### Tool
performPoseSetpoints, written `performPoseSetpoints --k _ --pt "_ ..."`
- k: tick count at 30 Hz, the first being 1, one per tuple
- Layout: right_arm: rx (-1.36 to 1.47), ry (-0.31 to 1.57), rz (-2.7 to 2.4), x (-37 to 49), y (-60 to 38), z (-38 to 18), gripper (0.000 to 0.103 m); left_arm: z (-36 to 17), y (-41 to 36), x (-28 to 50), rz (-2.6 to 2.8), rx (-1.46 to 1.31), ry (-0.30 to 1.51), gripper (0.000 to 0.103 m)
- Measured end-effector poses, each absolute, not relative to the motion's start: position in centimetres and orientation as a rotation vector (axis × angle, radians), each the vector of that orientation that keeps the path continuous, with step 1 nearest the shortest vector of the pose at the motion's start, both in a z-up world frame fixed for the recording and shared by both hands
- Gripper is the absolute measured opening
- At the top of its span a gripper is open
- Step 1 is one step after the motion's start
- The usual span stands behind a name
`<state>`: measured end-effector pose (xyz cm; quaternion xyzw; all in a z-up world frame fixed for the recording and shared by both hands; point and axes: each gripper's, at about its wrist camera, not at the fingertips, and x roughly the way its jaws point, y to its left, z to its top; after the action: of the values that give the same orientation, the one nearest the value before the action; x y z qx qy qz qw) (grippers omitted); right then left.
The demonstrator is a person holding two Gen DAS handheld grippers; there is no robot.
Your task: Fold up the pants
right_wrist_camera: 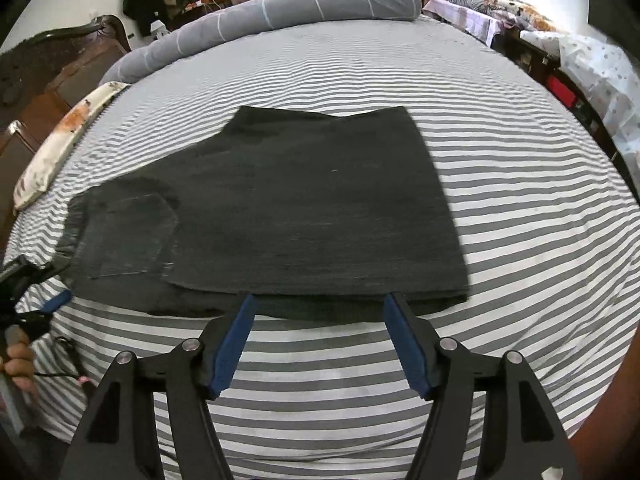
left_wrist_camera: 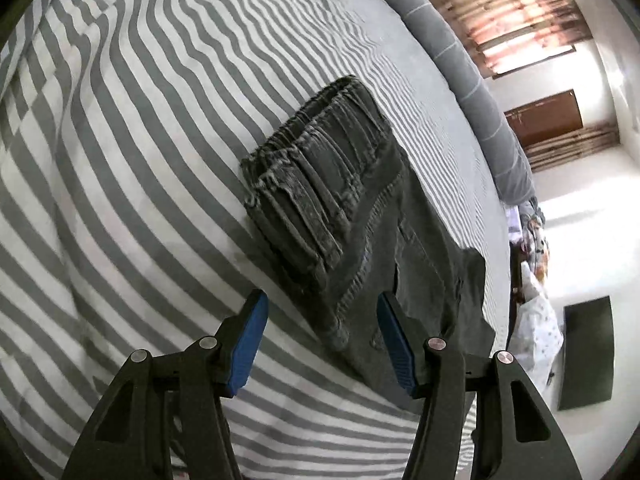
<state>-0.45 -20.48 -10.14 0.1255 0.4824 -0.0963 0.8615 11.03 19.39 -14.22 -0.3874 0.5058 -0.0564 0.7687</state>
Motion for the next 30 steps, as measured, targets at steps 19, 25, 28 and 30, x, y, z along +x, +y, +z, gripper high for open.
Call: performPoseSetpoints --k 19,25,28,30 --pt "0.3 1.031 -0.18 2.0 -20.1 -11.6 0.065 -15.2 21.5 14.1 -0.111 -1.104 0.953 0.058" --pt "0.354 1.046 -0.183 2.1 -21.0 -13.0 0.065 -13.2 19.9 13.9 -0.154 -0.953 0.864 0.036" --pt "0.365 1.052 -0.178 2.2 -20.9 -13.5 0.065 -14.2 19.9 14.1 -0.089 -0.948 0.913 0.036" --pt "0.357 1.053 -0.175 2.3 -20.7 -13.6 0.065 -14.8 19.9 14.3 -0.066 -0.953 0.934 0.036"
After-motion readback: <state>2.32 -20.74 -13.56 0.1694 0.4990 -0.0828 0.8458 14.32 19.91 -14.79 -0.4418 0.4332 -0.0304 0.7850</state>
